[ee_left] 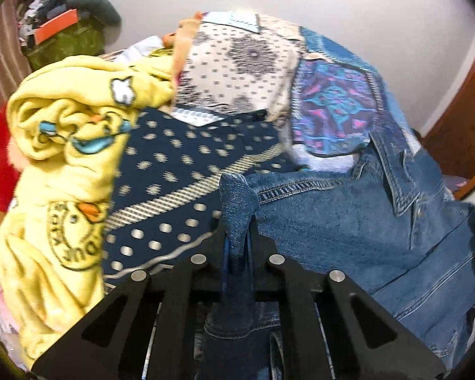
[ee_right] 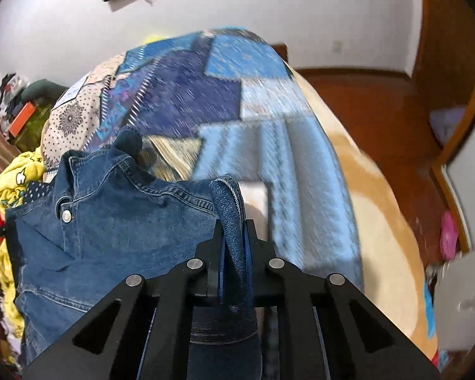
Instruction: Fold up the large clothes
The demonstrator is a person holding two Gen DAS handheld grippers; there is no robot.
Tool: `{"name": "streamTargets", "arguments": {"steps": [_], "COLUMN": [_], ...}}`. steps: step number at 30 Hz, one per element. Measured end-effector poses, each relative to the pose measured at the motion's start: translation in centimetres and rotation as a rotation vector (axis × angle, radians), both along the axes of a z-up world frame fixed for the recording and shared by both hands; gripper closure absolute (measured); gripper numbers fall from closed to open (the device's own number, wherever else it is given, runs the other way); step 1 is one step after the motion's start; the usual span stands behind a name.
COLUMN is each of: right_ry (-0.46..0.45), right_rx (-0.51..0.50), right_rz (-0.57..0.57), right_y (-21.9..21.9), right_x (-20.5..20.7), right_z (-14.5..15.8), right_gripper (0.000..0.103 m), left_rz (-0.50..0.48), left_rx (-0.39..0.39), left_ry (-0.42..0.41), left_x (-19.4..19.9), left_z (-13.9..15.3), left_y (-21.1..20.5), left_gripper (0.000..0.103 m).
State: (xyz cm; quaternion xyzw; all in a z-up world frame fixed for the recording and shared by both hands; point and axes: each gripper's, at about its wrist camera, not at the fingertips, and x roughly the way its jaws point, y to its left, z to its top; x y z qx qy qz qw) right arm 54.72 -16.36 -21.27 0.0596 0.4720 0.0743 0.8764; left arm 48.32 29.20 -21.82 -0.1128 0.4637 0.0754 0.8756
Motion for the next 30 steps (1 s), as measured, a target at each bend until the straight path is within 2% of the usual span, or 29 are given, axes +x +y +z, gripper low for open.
{"name": "streamTargets", "arguments": {"steps": [3,8,10,12,13,14,16,21,27,30], "right_ry": [-0.013,0.03,0.046,0.061,0.067,0.069,0.064,0.065,-0.057,-0.115], "right_rx": [-0.028,-0.039,-0.061,-0.098,-0.115,-0.12,-0.104,-0.049,-0.054,-0.034], "right_rz": [0.015,-0.003,-0.005,-0.022,-0.045,-0.064,-0.081,-0.069,-0.013,0.014], "right_y": [1.6,2.0,2.0,1.7,1.3,0.9,0.2,-0.6,-0.3,-0.2], "right_x": [1.7,3.1,3.1,2.9,2.5,2.1,1.2,-1.4,-6.7,-9.5], "right_z": [-0.5,-3.0,-3.8,-4.7,-5.0,-4.9,-4.2,-1.3,4.8,7.4], "right_gripper": [0.094,0.093,0.09,0.078,0.066,0.053,0.048,0.048,0.047,0.036], "left_rz": [0.022,0.008,0.015,0.01,0.002,0.0,0.002,-0.023,-0.058,-0.075], "left_rx": [0.037,0.063,0.112,0.146,0.157,0.166,0.182,0.153,0.163,0.154], "left_ry": [0.037,0.08,0.087,0.1,0.105,0.105,0.089,0.064,-0.015,-0.055], "left_x": [0.6,1.0,1.0,0.9,0.7,0.5,-0.2,-2.3,-6.6,-9.4], "left_z": [-1.0,-3.1,-3.5,-3.8,-3.8,-3.8,-3.1,-0.4,4.5,6.9], "left_y": [1.1,1.1,0.7,0.3,0.0,-0.1,-0.7,-2.2,-4.9,-5.7], "left_gripper": [0.095,0.093,0.084,0.061,0.052,0.039,0.035,0.032,0.029,0.023]}}
